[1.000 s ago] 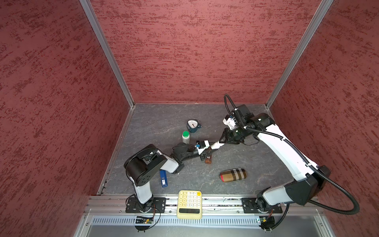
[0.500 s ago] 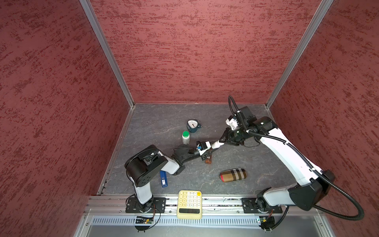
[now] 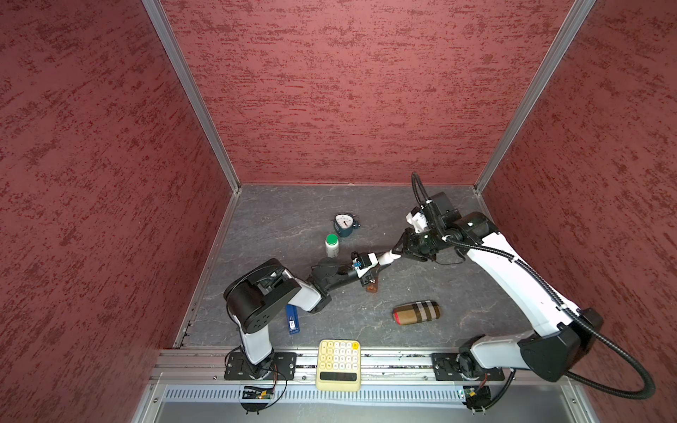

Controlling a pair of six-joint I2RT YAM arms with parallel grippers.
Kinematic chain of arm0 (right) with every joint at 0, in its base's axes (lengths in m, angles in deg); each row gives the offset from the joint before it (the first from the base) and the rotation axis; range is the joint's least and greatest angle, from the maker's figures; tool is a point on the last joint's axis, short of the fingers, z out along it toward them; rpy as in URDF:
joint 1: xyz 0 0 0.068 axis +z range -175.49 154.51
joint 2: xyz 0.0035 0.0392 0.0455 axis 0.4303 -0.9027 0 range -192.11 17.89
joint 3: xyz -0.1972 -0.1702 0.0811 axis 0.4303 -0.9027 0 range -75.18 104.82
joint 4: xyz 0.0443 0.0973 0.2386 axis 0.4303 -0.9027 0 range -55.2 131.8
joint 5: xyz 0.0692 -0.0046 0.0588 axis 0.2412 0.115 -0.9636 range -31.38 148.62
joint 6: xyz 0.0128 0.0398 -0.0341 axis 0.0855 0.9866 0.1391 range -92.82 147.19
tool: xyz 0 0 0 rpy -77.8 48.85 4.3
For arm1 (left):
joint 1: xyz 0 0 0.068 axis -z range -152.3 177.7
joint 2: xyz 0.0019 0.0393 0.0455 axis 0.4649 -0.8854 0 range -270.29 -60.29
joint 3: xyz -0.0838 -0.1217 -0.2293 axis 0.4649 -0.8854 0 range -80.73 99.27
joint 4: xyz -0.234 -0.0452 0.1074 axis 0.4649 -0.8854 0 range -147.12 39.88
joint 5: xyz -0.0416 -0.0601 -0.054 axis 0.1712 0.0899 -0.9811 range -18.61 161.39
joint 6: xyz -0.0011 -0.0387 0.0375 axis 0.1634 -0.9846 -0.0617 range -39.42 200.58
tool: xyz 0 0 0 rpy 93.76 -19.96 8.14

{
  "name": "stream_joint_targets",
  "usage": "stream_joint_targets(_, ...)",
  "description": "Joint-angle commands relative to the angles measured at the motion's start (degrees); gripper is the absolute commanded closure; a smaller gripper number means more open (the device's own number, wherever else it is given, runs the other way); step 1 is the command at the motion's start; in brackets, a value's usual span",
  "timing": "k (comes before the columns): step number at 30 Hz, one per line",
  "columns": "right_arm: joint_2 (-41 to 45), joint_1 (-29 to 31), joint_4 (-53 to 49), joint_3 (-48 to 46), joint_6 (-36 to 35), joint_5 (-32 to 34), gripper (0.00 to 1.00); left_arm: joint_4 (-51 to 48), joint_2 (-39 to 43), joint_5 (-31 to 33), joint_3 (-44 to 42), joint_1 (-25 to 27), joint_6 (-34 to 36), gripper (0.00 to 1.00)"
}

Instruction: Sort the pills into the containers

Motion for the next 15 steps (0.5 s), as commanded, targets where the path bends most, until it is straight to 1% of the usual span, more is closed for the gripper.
stream_joint_targets(1,0.21,0.53,-0.64,0.78,0.01,1.18,0.65,2.47,-1.02,0.29,1.21,0.54,0.92,1.00)
stream_joint_targets(8,0.47,0.58,-1.14,1.04,-0.34,1.47,0.64,2.47,-1.38,0.31,1.08,0.55,1.00,1.00)
stream_joint_targets(15,0.37,0.58,-1.78,1.74,-0.70,1.71,0.60,2.47,-1.99,0.22,1.42,0.81,0.92,1.00)
